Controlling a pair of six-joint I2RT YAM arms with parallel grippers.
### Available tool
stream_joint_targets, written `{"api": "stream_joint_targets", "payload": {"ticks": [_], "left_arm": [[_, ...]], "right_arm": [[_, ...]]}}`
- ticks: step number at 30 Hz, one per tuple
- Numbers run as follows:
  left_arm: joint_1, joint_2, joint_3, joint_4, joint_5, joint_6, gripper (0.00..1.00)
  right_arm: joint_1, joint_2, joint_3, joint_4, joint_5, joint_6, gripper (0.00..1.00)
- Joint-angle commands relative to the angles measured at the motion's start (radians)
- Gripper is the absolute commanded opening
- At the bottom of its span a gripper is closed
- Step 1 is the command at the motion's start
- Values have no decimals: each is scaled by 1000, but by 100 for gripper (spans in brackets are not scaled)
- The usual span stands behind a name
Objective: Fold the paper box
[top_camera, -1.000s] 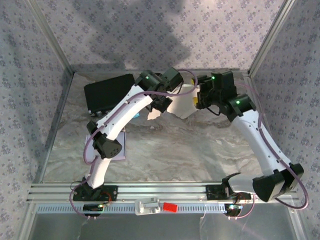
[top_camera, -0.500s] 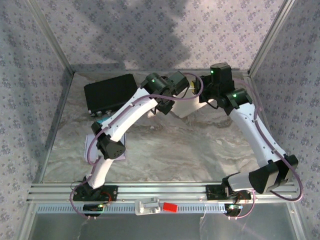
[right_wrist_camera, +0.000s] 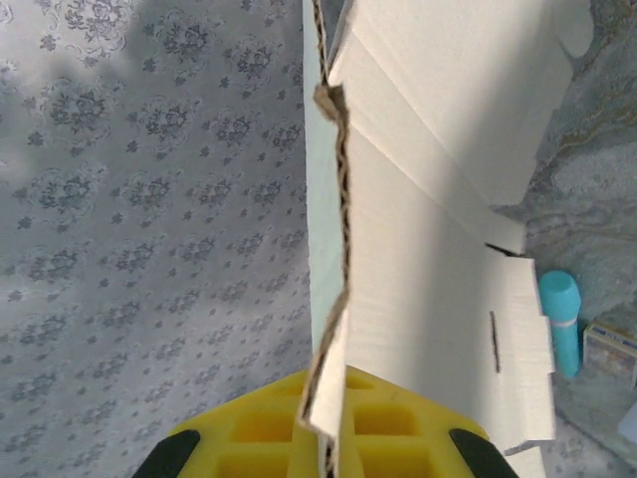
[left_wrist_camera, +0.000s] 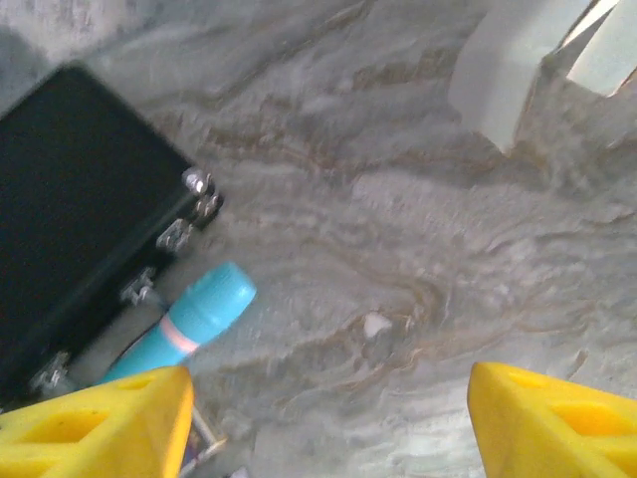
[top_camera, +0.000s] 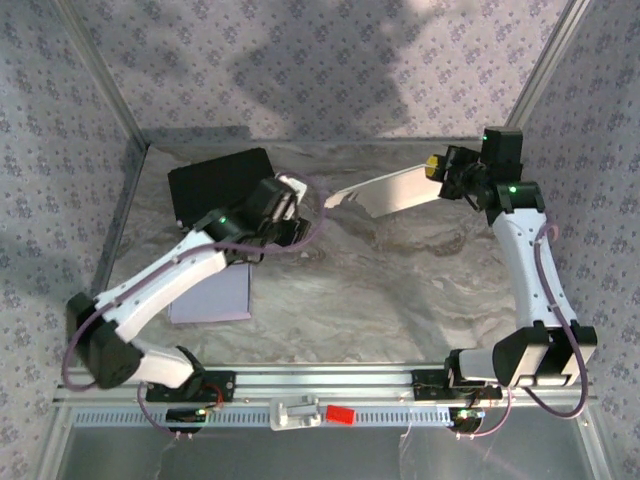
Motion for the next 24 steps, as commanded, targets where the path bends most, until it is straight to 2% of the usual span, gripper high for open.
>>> {"api": "stream_joint_targets", "payload": {"ticks": [1, 7, 11, 17, 19, 20, 24], "left_arm": [[-2, -34, -142, 427, 117, 89, 74], [18, 42, -159, 592, 253, 83, 73], [23, 97, -137, 619, 172, 70, 74], [42, 163, -97, 644, 228, 75, 71], [45, 185, -78, 639, 253, 74, 64], [47, 197, -63, 626, 261, 69, 58], [49, 228, -14, 560, 302, 61, 12]], "right_arm": [[-24, -19, 12, -55, -116, 44, 0], [-45, -19, 15, -61, -132, 52, 0], [-48, -9, 16, -58, -155, 52, 0], [-54, -18, 1, -52, -172, 62, 0], [-57, -18, -3, -53, -176, 62, 0], [-58, -18, -6, -54, -176, 63, 0], [-62, -21, -17, -43, -175, 65, 0]]}}
